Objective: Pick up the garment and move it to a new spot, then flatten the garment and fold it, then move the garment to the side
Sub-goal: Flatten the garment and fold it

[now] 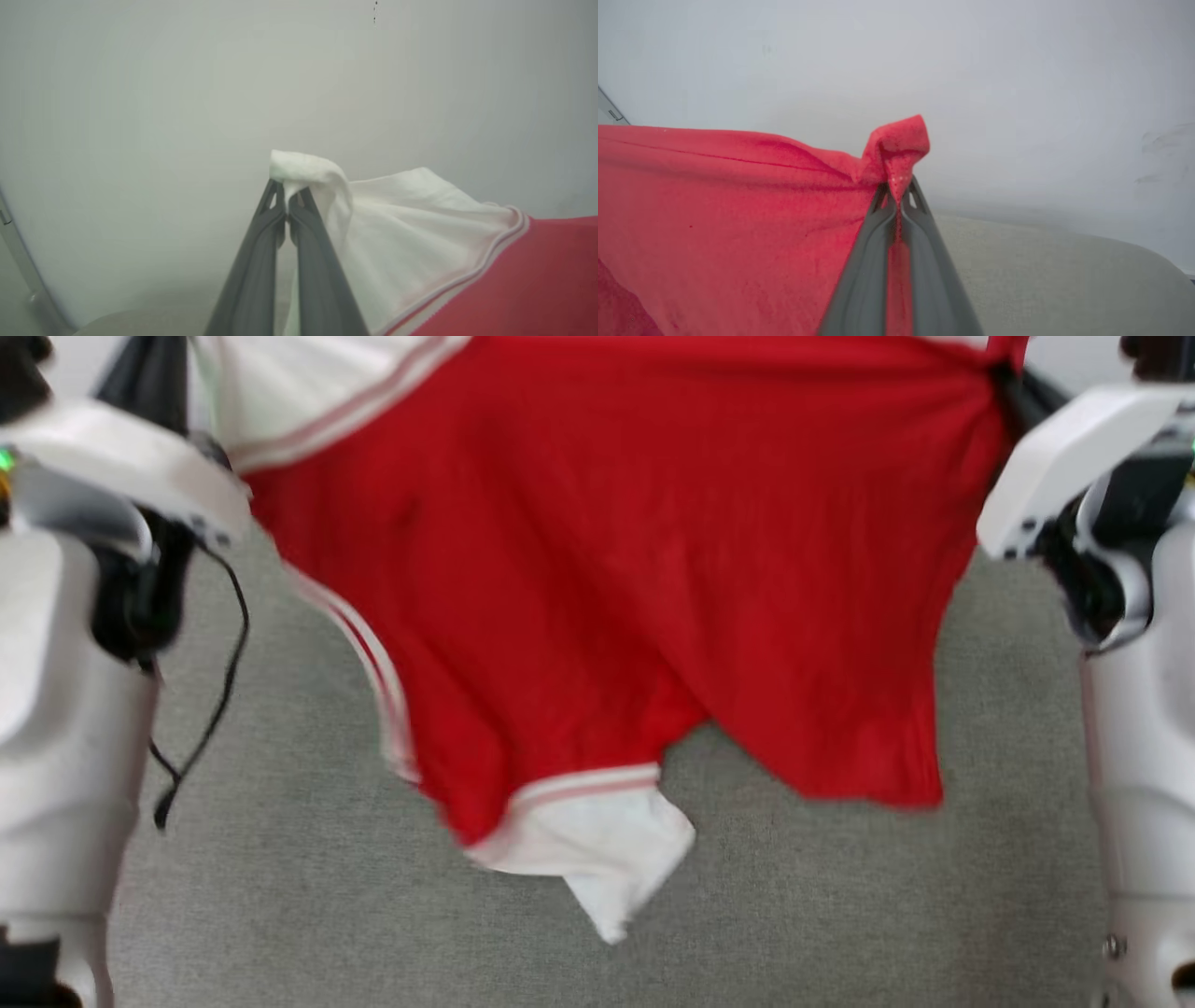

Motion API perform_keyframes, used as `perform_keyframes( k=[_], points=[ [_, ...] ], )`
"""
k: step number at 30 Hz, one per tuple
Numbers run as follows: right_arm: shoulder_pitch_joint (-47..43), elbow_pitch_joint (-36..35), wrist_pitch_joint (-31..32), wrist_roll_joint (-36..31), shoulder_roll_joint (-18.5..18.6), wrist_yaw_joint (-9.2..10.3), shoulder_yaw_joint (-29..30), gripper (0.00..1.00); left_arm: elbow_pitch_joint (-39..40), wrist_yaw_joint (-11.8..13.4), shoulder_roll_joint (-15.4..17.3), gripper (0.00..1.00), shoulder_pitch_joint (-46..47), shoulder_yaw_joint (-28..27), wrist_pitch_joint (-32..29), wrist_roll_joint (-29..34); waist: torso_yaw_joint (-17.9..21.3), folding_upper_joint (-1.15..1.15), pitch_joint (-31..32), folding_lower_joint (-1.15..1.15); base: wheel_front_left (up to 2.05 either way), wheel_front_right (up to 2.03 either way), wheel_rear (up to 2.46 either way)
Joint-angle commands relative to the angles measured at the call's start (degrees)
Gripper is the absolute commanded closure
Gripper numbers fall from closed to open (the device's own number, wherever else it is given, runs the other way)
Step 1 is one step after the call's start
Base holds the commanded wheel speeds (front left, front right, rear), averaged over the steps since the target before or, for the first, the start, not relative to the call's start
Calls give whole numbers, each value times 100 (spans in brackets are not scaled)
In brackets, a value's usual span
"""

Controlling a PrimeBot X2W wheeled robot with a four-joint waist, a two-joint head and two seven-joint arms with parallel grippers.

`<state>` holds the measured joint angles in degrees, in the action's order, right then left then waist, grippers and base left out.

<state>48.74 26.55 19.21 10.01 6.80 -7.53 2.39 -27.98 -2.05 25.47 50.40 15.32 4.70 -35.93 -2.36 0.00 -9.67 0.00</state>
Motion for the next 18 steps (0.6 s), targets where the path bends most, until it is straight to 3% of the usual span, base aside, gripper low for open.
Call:
perform_keyframes(
  k=[1, 18],
  points=[
    [226, 71, -74, -58, -7, 8, 60, 100, -83, -16, 49, 100, 286, -26, 14, 39, 70, 0, -206, 0, 0, 0, 0],
    [3699, 484, -864, -740, -216, 10, 619, 100, -1102, -222, 371, 100, 4217, -114, 487, 510, 244, 0, -2202, 0, 0, 0, 0]
  ],
)
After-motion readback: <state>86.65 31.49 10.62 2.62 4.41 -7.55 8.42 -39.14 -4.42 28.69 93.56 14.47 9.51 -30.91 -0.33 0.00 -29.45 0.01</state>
